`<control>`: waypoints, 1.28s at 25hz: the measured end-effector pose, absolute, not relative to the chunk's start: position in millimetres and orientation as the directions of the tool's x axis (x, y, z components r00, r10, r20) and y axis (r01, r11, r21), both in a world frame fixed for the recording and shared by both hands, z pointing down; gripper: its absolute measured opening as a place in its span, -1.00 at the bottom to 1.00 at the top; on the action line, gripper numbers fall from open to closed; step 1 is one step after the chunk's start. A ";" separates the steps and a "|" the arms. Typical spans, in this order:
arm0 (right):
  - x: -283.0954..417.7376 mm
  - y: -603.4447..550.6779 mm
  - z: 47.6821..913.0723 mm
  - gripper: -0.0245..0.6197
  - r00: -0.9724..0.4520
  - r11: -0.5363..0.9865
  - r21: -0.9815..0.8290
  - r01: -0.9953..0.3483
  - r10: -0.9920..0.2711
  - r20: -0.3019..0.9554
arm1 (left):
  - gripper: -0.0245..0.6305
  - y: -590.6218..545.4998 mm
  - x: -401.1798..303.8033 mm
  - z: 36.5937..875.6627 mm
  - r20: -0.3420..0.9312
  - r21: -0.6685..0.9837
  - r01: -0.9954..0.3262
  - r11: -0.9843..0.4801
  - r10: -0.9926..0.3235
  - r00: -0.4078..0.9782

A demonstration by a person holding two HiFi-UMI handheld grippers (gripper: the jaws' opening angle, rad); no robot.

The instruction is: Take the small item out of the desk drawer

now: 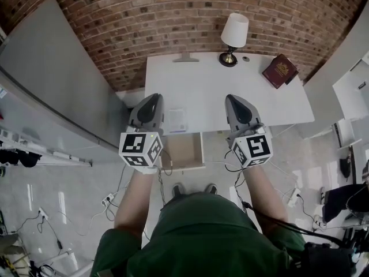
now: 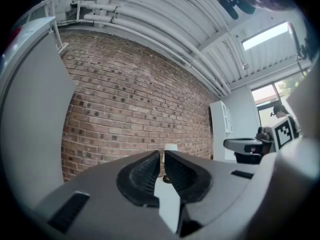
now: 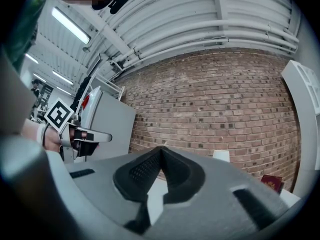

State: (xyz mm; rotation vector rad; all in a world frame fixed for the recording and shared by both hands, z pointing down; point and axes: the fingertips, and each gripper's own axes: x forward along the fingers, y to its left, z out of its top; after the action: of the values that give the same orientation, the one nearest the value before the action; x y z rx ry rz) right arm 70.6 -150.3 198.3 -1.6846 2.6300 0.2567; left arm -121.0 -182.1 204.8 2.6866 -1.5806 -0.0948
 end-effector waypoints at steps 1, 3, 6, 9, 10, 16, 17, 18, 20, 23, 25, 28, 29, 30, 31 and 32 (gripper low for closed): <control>70.6 -150.5 198.6 -0.92 -0.423 0.410 0.134 -0.902 -0.901 -0.092 | -0.85 -182.4 -120.1 205.0 -0.040 0.052 -0.871 -0.489 -0.872 0.487; 70.8 -151.3 200.1 -0.92 -0.424 0.411 0.135 -0.902 -0.902 -0.085 | -0.85 -183.4 -119.4 206.0 -0.038 0.057 -0.868 -0.493 -0.870 0.491; 69.2 -152.9 202.1 -0.92 -0.426 0.414 0.137 -0.900 -0.901 -0.078 | -0.85 -184.9 -120.5 206.9 -0.040 0.061 -0.867 -0.495 -0.869 0.493; 66.2 -153.5 203.2 -0.92 -0.432 0.420 0.136 -0.897 -0.899 -0.072 | -0.85 -185.7 -122.2 206.6 -0.042 0.067 -0.865 -0.497 -0.868 0.495; 65.2 -153.9 203.4 -0.92 -0.434 0.422 0.133 -0.897 -0.898 -0.069 | -0.85 -186.2 -123.0 206.1 -0.043 0.069 -0.865 -0.498 -0.867 0.496; 58.6 -158.9 207.1 -0.92 -0.439 0.430 0.125 -0.894 -0.897 -0.055 | -0.85 -190.9 -130.8 207.1 -0.043 0.076 -0.865 -0.495 -0.869 0.493; 57.5 -159.7 208.0 -0.92 -0.439 0.430 0.124 -0.894 -0.897 -0.052 | -0.85 -191.6 -131.9 208.3 -0.041 0.078 -0.865 -0.495 -0.869 0.494; 56.3 -160.5 209.2 -0.92 -0.439 0.431 0.123 -0.894 -0.897 -0.048 | -0.85 -192.2 -132.9 209.8 -0.038 0.080 -0.865 -0.496 -0.869 0.494; 54.0 -161.6 212.4 -0.92 -0.440 0.433 0.123 -0.893 -0.897 -0.038 | -0.85 -193.5 -134.6 213.8 -0.032 0.086 -0.864 -0.496 -0.868 0.495; 50.5 -163.8 216.5 -0.92 -0.439 0.432 0.126 -0.893 -0.898 -0.027 | -0.85 -196.8 -138.0 219.0 -0.027 0.095 -0.863 -0.497 -0.867 0.497; 47.4 -165.9 217.8 -0.92 -0.436 0.430 0.127 -0.894 -0.900 -0.023 | -0.85 -199.5 -141.3 220.4 -0.026 0.097 -0.861 -0.500 -0.866 0.500; 43.8 -167.9 219.7 -0.92 -0.429 0.423 0.129 -0.897 -0.903 -0.016 | -0.85 -202.8 -145.4 224.1 -0.022 0.104 -0.857 -0.505 -0.862 0.506; 42.8 -168.3 220.3 -0.92 -0.426 0.420 0.130 -0.898 -0.905 -0.014 | -0.85 -203.9 -146.5 225.8 -0.020 0.107 -0.855 -0.508 -0.861 0.509; 41.7 -168.7 220.8 -0.92 -0.422 0.417 0.130 -0.899 -0.906 -0.012 | -0.85 -205.0 -147.6 227.5 -0.018 0.111 -0.853 -0.510 -0.859 0.512; 40.4 -169.1 221.3 -0.92 -0.419 0.414 0.130 -0.901 -0.908 -0.010 | -0.85 -206.0 -148.8 229.0 -0.016 0.113 -0.851 -0.513 -0.857 0.515; 38.7 -169.5 221.9 -0.92 -0.416 0.412 0.129 -0.902 -0.909 -0.008 | -0.85 -207.0 -150.2 230.3 -0.013 0.116 -0.849 -0.516 -0.855 0.518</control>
State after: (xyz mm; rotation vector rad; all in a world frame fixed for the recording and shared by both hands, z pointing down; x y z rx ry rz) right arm 38.7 -169.5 221.9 -1.7294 2.6922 0.1819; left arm -150.2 -207.0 230.3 2.6537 -1.4943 -0.1044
